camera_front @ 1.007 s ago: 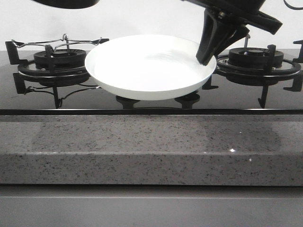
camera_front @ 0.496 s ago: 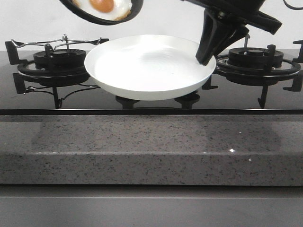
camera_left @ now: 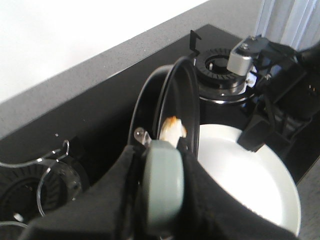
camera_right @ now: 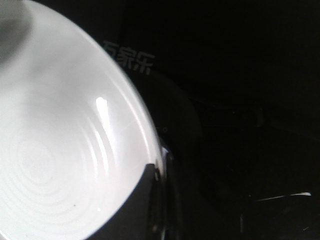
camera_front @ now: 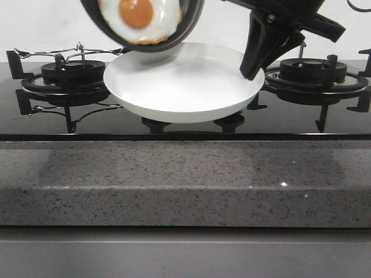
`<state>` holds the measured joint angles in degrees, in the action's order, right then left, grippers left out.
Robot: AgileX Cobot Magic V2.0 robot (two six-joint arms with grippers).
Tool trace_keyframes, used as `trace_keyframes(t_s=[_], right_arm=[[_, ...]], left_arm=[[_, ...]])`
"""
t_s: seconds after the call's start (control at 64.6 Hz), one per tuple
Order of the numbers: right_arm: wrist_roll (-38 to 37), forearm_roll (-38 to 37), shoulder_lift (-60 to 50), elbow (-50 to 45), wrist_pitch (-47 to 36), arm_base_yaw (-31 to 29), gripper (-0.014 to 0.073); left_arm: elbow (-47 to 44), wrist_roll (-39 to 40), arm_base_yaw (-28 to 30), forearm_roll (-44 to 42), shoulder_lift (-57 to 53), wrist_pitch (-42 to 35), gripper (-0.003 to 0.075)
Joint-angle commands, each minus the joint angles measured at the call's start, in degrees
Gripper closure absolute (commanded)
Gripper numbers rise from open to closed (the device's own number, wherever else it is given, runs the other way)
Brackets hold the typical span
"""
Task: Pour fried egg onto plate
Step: 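Tilt the pan with the left gripper to slide the egg onto the plate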
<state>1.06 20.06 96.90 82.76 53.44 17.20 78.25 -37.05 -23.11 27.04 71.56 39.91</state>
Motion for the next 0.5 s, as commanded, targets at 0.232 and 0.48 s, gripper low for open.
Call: trace_keyframes(t_s=[0.232,0.48], right_arm=[[0.5,0.7,-2.2,1.3,-2.2,-0.2,0.0662],[0.5,0.7,-2.2,1.3,-2.2,-0.2,0.0662]], left_arm=[[1.8,0.0,-7.6,-9.9,-2.1,-11.1,0.0739],[1.8,0.0,-7.6,-10.0,-2.1,-13.3,0.0739]])
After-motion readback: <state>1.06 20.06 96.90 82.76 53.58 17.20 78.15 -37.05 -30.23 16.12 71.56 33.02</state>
